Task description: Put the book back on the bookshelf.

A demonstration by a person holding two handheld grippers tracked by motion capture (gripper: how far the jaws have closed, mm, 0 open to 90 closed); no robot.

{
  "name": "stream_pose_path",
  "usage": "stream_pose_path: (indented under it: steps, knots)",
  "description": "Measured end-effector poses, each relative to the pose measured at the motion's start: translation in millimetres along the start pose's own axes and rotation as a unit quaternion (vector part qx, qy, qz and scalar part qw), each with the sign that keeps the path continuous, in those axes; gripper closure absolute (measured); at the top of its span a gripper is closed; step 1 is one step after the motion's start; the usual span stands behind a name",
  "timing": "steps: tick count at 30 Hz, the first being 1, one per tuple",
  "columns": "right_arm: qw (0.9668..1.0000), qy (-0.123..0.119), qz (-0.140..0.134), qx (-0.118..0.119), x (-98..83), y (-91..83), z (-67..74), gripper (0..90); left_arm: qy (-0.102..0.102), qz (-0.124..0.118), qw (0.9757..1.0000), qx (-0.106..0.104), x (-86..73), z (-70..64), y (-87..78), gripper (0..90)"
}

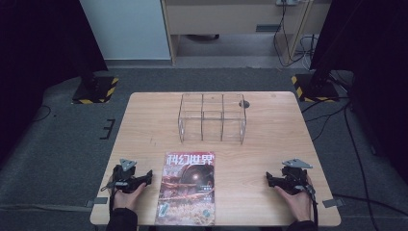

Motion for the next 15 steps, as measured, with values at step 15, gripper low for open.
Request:
stream_pose_path:
  steps: [15]
  knots:
    - [0.9990,0.008,-0.038,0.024,8.6,-19.2,11.2,8.9,-0.024,-0.043,0.9983,-0.032,2.2,-15.8,-28.2,17.9]
Point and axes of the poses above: each handheld gripper's, and its own axes: y roughly forward along the jaws, x roughly out of its top, z roughly to its left, the point moved 4 cm from there along y, roughly forward along the jaws, and after that the axes turned 11 degrees about x, right-handed, at the moved point
